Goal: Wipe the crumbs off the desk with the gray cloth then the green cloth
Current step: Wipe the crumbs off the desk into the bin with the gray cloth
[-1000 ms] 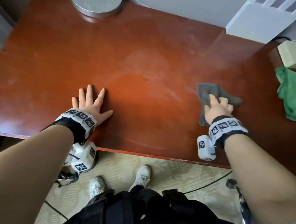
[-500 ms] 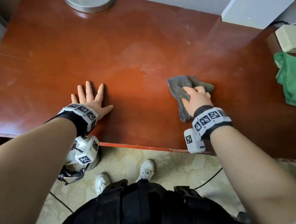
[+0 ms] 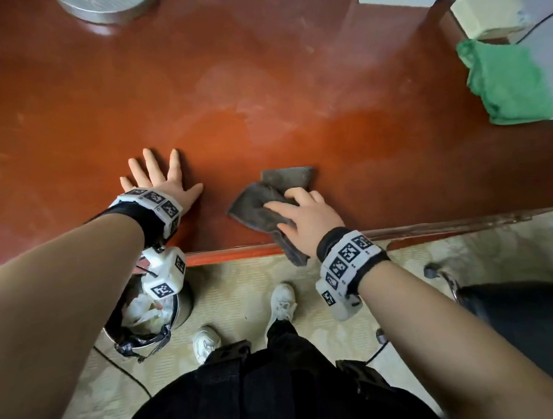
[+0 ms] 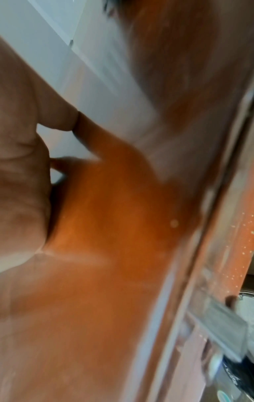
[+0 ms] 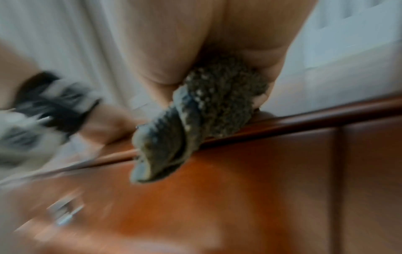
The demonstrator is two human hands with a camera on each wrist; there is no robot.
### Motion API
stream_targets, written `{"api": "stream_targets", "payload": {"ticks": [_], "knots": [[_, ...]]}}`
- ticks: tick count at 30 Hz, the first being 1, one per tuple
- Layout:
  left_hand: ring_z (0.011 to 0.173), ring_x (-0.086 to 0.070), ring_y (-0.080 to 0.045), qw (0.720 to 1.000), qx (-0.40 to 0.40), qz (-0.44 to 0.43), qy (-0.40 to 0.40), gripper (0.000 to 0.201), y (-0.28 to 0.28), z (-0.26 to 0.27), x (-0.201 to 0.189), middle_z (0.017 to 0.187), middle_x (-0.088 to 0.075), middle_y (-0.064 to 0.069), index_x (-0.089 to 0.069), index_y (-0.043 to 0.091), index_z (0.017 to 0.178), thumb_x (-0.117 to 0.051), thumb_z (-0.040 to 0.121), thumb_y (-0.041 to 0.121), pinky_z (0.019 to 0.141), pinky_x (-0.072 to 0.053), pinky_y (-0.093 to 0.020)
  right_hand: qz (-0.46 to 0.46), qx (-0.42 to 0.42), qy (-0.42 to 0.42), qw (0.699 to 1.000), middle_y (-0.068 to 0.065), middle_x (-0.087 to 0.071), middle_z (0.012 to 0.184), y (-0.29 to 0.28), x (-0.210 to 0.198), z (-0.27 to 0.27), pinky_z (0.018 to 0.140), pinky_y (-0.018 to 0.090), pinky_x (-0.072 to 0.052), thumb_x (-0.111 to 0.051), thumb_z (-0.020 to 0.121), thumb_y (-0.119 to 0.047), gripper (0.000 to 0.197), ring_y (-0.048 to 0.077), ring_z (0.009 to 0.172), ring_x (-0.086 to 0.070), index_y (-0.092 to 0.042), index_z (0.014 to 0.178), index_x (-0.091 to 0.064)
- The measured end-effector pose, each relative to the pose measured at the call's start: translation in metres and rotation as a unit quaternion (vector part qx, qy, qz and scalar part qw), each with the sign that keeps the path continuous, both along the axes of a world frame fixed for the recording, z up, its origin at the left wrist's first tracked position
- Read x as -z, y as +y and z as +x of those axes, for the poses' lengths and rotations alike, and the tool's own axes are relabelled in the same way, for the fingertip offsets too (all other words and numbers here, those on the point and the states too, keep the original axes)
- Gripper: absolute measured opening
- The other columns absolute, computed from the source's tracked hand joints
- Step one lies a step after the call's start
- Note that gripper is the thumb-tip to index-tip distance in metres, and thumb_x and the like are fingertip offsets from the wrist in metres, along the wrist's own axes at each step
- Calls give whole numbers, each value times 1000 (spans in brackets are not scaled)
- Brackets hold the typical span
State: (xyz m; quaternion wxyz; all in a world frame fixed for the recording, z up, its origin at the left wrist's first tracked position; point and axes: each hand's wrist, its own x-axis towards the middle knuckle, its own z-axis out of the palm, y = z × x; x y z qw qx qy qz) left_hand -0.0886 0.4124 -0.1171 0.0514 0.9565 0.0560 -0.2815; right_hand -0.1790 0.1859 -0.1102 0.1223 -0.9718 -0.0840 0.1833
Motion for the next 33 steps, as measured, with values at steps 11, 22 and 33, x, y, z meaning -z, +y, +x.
{"api": "stream_targets", "payload": {"ticks": [11, 22, 33], "knots": [[143, 18, -29, 996, 36, -47, -69, 81, -66, 14, -12, 156, 15, -7, -2, 31, 149, -49, 88, 53, 116, 7, -46, -92, 534, -1, 840, 15, -25, 144, -233, -20, 37, 108, 47, -29, -43, 96, -24, 47, 40, 127, -34, -24, 142, -33], [144, 12, -27, 987, -151, -4, -56, 78, -61, 66, -1, 158, 7, -4, -6, 31, 149, -47, 88, 55, 116, 3, -49, -71, 94, -11, 993, 7, -26, 142, -119, -2, 167, 100, 42, -33, -43, 94, -34, 50, 36, 124, -29, -39, 141, -26], [143, 16, -30, 985, -169, 39, 1, 67, -53, 85, 10, 157, 16, -1, 5, 29, 149, -24, 95, 55, 115, 4, -52, -101, 75, -3, 992, 3, -23, 150, -134, -4, 248, 106, 42, -27, -40, 96, -37, 48, 34, 131, -28, -40, 142, -27]]}}
